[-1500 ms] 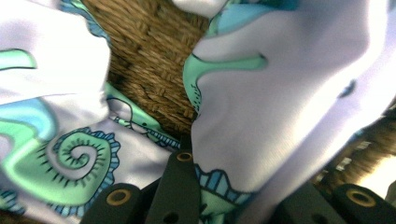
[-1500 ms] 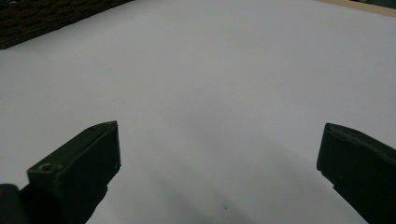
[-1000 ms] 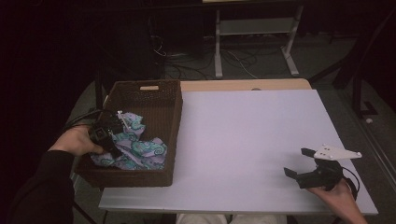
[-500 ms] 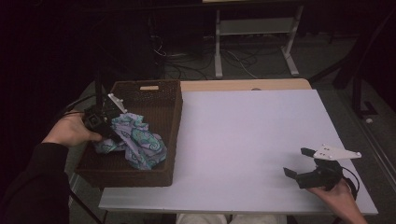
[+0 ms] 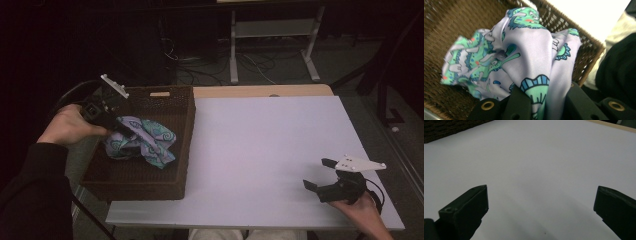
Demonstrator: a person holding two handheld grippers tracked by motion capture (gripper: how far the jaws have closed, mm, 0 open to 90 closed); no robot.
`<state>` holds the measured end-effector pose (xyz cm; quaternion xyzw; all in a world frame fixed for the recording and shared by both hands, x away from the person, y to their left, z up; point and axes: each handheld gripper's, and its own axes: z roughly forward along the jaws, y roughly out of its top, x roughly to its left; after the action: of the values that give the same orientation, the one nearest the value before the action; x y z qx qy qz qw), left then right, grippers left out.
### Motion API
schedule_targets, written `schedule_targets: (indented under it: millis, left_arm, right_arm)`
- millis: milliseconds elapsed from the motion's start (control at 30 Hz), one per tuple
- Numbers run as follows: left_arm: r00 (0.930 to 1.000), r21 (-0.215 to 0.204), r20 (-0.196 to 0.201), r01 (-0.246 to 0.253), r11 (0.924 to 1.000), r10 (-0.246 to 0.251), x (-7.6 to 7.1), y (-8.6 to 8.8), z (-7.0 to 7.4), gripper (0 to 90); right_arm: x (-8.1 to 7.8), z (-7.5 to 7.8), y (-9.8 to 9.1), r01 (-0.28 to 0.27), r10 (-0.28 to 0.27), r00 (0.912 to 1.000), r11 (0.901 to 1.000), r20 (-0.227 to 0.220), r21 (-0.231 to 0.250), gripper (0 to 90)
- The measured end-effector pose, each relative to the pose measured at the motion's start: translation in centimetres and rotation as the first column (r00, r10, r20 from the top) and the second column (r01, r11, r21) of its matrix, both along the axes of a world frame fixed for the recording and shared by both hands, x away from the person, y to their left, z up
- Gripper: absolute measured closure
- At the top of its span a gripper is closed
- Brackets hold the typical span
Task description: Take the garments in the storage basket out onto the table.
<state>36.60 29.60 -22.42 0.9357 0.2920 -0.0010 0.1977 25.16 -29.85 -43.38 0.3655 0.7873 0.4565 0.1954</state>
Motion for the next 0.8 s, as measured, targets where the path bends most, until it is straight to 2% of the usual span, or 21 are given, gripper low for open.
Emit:
schedule_targets:
  millis: [33,200,300,467,567,800]
  left_arm:
    - [1.0,0.0,0.0,0.0,1.0,0.0,0.0,0.0,0.0,84.3]
    - [0.9995,-0.06,0.03,-0.004,0.9982,0.006,0.1,-0.6,1.7,84.2]
    - [0.9995,-0.089,0.031,-0.003,0.9961,0.006,0.3,-1.1,2.6,84.2]
    - [0.9991,-0.078,0.025,-0.033,0.9964,0.035,0.7,-1.9,4.2,84.3]
    - [0.9988,-0.104,0.024,-0.039,0.9938,0.042,0.9,-2.1,5.2,84.3]
    - [0.9962,-0.113,0.058,-0.058,0.9919,0.065,1.5,-2.5,7.8,84.2]
  right_arm:
    - [0.0,0.0,0.0,0.0,0.0,1.0,1.0,0.0,0.0,0.0]
    - [0.0,0.0,0.0,0.002,-0.002,1.0,1.0,0.001,0.001,0.0]
    - [-0.1,0.0,0.0,0.0,0.0,1.0,1.0,0.0,-0.002,0.0]
    - [-0.1,0.0,0.0,-0.003,0.003,1.0,1.0,0.0,0.0,0.0]
    - [-0.1,0.0,0.0,-0.002,0.002,1.0,1.0,0.001,0.006,0.0]
    - [-0.1,0.1,0.1,-0.011,0.011,0.9999,0.9999,0.005,0.001,0.0]
